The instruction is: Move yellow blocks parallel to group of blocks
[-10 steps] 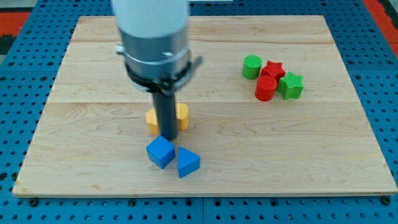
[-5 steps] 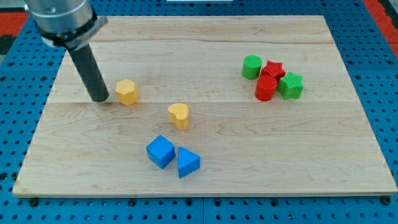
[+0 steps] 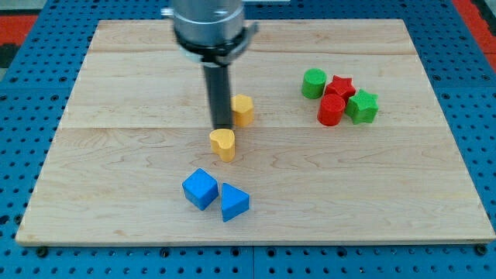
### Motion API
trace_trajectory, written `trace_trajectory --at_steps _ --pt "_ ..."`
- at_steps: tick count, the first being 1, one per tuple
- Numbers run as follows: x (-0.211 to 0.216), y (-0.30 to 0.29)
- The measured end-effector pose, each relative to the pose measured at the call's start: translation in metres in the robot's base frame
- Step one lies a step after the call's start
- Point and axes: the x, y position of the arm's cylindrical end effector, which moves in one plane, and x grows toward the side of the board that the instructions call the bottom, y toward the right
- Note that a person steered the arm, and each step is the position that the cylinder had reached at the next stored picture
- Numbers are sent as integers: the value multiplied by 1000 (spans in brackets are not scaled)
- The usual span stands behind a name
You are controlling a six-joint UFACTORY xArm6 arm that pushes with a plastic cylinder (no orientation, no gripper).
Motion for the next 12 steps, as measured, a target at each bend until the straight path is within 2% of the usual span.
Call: trace_trajectory --at_steps 1,2,3,5,9,10,12 --pt "1 8" --pt "-6 70" --pt "-17 103" --pt "-40 -41" --pt "-41 -29" --pt "-47 2" --pt "65 40"
